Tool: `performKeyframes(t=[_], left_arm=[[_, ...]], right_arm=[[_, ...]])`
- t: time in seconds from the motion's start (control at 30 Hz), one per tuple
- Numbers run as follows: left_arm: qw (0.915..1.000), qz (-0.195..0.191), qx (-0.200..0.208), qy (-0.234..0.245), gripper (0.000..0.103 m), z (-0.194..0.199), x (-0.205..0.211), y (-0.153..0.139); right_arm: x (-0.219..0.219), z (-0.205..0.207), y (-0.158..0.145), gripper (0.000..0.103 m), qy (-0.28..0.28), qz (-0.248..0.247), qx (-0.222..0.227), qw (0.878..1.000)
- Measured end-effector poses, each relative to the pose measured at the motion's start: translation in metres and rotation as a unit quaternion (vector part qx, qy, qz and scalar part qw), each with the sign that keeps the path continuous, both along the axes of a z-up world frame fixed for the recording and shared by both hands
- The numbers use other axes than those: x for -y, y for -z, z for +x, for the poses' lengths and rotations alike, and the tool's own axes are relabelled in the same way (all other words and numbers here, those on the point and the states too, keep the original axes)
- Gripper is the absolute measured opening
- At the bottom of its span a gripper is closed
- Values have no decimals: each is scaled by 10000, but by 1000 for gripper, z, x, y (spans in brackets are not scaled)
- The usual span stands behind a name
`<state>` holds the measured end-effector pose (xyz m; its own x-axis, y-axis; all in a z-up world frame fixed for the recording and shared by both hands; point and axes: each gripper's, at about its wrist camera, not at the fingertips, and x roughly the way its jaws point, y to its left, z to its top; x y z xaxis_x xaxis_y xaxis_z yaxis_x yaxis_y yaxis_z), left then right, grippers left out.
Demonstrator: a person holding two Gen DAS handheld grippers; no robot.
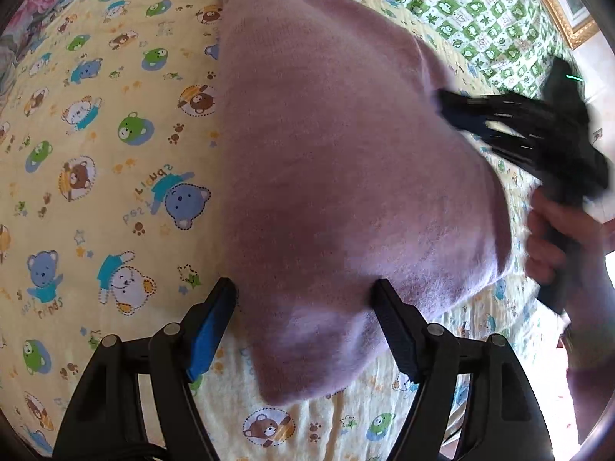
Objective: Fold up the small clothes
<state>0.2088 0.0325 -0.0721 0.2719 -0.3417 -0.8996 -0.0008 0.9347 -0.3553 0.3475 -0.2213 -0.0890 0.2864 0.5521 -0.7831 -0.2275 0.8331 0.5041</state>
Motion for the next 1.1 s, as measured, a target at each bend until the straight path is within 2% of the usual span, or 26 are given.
performKeyframes(t=[0.03,0.13,0.27,0.33,0.47,0.53,0.57,0.6,0.67,0.77,0.83,0.93,0.97,1.0,1.03,1.1], left_arm=[[10000,-35,-14,-7,75,1,1,1],[10000,6,4,33,75,4,6,-1],[9999,19,85,105,74,2,10,-9],[9998,64,127,136,74,-3,9,-13],[9996,123,198,170,74,-16,4,-21],[9993,207,257,190,74,-25,1,-24],[9992,237,267,204,74,-28,0,-25],[9991,261,269,217,74,-31,-1,-25],[9989,318,265,239,74,-39,-3,-24],[9984,400,291,271,74,-51,-6,-26],[9979,453,373,278,74,-56,-10,-30],[9966,537,559,264,74,-66,-13,-40],[9960,570,637,261,74,-70,-13,-43],[9951,631,725,252,74,-74,-14,-48],[9943,678,782,248,74,-76,-15,-51],[9924,782,919,225,74,-81,-14,-57]], right_arm=[[1,4,4,7,43,-29,11,10000],[7,7,-1,7,128,96,59,9999],[20,-20,-28,11,300,-39,360,9989],[22,-32,-37,11,251,3,440,9987],[25,-84,-55,11,19,72,714,9974],[25,-105,-55,14,-198,153,763,9968],[21,-114,-52,17,-351,94,736,9966],[18,-123,-44,23,-420,-163,685,9966],[24,-130,-27,26,-293,-516,517,9969],[53,-136,-6,26,372,-825,168,9958],[68,-141,-8,26,628,-654,82,9958],[77,-157,-29,27,674,-426,358,9962],[76,-165,-38,28,606,-345,502,9963],[74,-170,-42,37,566,-306,597,9961],[71,-177,-49,51,530,-294,753,9953],[64,-192,-58,60,466,-306,1018,9932]])
